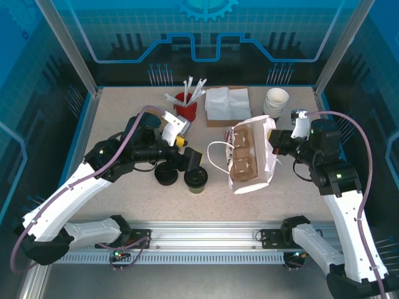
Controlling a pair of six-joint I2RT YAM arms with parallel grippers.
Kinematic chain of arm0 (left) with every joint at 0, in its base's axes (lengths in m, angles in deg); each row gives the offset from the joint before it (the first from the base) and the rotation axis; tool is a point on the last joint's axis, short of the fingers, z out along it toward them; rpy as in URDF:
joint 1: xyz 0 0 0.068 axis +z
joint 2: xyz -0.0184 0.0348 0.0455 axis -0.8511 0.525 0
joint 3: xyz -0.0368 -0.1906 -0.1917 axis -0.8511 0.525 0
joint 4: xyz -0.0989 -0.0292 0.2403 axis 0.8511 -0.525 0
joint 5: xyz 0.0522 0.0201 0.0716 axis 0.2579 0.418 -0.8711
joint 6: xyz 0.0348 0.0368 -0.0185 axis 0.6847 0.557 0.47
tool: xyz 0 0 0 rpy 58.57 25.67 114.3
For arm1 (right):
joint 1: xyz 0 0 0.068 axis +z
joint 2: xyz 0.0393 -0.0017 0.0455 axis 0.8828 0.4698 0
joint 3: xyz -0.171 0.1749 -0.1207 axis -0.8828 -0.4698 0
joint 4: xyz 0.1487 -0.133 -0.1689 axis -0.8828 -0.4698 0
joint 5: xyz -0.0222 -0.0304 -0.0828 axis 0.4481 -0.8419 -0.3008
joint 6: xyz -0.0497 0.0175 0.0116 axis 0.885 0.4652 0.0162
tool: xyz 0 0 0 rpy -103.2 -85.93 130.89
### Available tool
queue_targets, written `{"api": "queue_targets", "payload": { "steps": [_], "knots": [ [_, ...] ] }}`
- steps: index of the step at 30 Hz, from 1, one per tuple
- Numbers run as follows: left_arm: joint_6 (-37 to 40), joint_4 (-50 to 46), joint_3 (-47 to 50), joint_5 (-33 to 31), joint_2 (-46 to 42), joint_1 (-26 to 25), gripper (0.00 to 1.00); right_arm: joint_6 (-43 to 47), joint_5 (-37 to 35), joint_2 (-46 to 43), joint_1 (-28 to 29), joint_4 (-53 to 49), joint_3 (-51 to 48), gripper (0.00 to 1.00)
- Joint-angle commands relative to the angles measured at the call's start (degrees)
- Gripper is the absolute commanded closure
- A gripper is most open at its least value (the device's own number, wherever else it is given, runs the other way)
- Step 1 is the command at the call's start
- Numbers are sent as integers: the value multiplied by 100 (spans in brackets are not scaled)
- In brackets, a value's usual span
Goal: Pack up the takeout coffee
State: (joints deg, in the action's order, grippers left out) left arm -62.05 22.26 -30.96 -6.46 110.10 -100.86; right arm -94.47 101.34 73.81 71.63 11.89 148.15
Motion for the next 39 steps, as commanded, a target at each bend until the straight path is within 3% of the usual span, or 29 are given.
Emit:
{"api": "queue_targets", "payload": {
  "steps": [1,10,19,27,32,35,39],
  "knots": [
    [-141,182,135,190,-90,-38,14,-170,130,-178,132,456,-130,100],
    [-185,334,131,209,25,-265,17,-430,97,-212,207,507,-310,100],
    [-968,399,-434,393,534,-561,24,-1876,-1208,236,867,95,-195,100],
    [-1447,-755,-2024,-946,1853,-1497,36,-2962,-2323,582,1693,-192,-68,100],
    [-1813,-1145,-2480,-1379,2555,-1624,45,-3263,-2621,630,1908,-201,-115,100],
    [-1848,-1248,-2553,-1655,2880,-1636,46,-3320,-2714,570,1927,-218,-142,100],
    [-1768,-1484,-2872,-1702,3391,-1636,51,-3310,-2752,481,1944,-230,-173,100]
  ]
}}
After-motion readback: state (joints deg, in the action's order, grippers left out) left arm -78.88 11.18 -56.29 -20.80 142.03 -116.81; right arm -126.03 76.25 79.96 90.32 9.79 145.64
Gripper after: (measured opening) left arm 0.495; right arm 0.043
